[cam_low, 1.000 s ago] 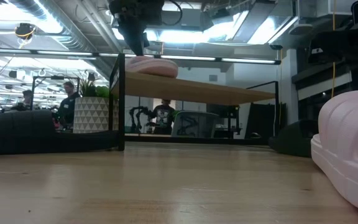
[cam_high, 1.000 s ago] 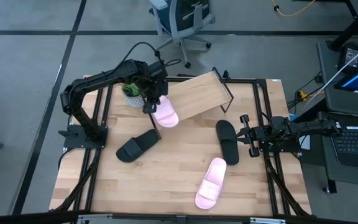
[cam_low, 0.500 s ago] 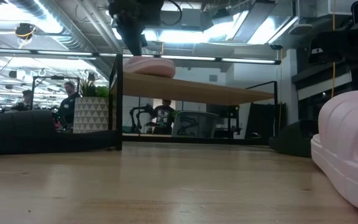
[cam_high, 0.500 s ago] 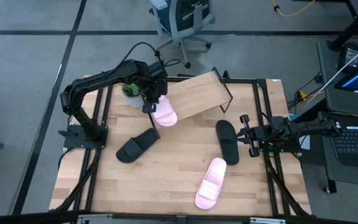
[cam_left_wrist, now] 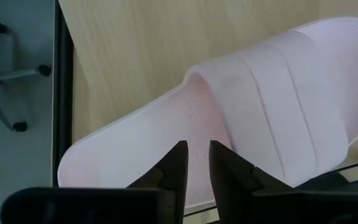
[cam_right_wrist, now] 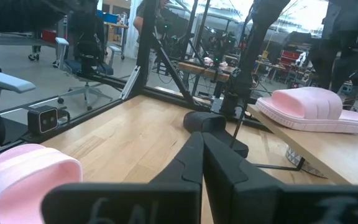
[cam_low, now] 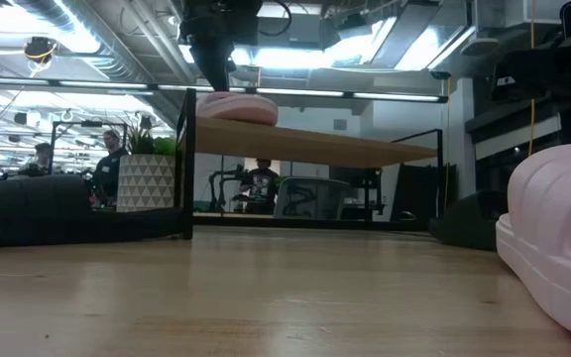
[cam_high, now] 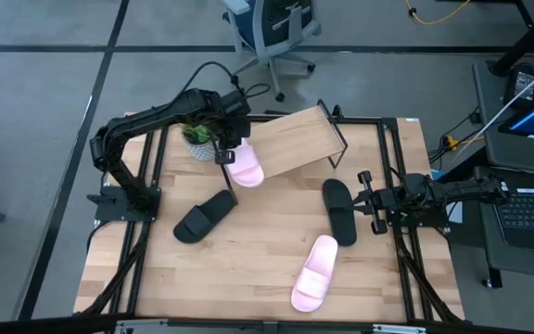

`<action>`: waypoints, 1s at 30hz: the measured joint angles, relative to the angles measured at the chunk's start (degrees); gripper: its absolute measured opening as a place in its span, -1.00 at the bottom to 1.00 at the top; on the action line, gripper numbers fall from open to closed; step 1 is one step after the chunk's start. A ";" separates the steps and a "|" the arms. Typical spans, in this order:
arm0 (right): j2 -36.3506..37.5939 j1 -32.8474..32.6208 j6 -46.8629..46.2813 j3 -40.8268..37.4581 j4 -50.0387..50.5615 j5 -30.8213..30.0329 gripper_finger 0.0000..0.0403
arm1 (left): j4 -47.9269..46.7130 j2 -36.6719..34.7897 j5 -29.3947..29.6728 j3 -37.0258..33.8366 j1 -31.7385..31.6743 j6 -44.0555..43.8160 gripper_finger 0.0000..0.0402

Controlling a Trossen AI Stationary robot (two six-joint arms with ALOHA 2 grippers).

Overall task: Pick and place slides into the shelf
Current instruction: Put the pink slide on the shelf

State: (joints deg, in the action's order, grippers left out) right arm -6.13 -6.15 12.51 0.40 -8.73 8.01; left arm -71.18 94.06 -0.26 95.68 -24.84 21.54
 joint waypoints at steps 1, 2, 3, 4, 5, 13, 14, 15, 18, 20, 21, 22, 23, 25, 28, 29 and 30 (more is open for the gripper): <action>0.00 -0.02 0.00 -0.02 0.00 0.00 -0.95 | 0.00 0.00 0.49 0.00 0.00 0.00 -0.71; 0.00 0.00 0.00 0.00 0.00 0.00 -0.95 | 0.00 0.00 1.30 0.00 0.00 0.00 -0.71; 0.00 0.00 0.00 -0.01 -0.02 -0.01 -0.95 | -0.11 0.00 2.35 0.05 0.00 0.02 -0.70; 0.02 -0.01 -0.02 -0.01 -0.01 -0.01 -0.95 | -0.62 0.00 3.34 0.41 0.00 0.02 -0.70; 0.01 -0.01 -0.01 -0.01 -0.02 -0.01 -0.95 | -1.13 0.00 4.29 1.00 0.00 0.02 -0.70; 0.02 0.00 0.00 0.00 -0.12 -0.02 -0.95 | -6.39 -0.07 5.68 12.32 0.64 -1.95 -0.70; 0.01 -0.01 -0.05 -0.01 -0.13 -0.02 -0.95 | -6.43 -0.09 4.33 13.82 0.82 -3.05 -0.70; 0.01 -0.02 -0.29 -0.01 -0.23 0.00 -0.95 | -6.38 -0.09 2.70 15.21 1.04 -3.77 -0.70; 0.00 -0.02 -1.95 0.00 -2.43 -0.02 -0.95 | -6.48 -0.12 -0.52 18.55 1.84 -4.38 -0.73; 0.00 -0.02 -1.99 -0.02 -4.00 -0.02 -0.95 | -6.72 -0.92 -0.04 19.25 2.90 -4.48 -0.78; 0.02 -0.02 -2.00 0.05 -4.29 -0.02 -0.95 | -6.82 -1.46 0.86 19.49 3.72 -4.50 -0.81; 0.00 -0.02 -2.01 0.36 -4.01 -0.01 -0.95 | -6.79 -2.20 2.01 19.52 4.61 -4.68 -0.85; -0.04 -0.02 -2.01 0.84 -3.95 0.00 -0.95 | -7.32 -2.89 2.91 19.52 5.57 -5.09 -0.88; -0.09 -0.02 -1.97 2.09 -3.96 0.00 -0.95 | -7.60 -4.39 4.74 19.52 7.93 -6.73 -0.94; -0.74 -0.02 -1.95 4.36 -2.59 0.02 -0.95 | -6.67 -6.68 5.82 19.52 11.86 -9.54 -0.99; -1.16 -0.02 -1.97 5.18 -2.14 0.02 -0.95 | -6.28 -7.18 5.97 19.54 13.30 -10.66 -0.99; -1.72 -0.10 -1.95 5.98 -1.87 0.04 -0.95 | -5.93 -7.60 6.07 19.54 14.94 -11.58 -0.99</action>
State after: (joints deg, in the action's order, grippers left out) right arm -7.85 -6.25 10.56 6.38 -10.61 8.05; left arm -77.11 86.46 5.81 115.22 -9.90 9.96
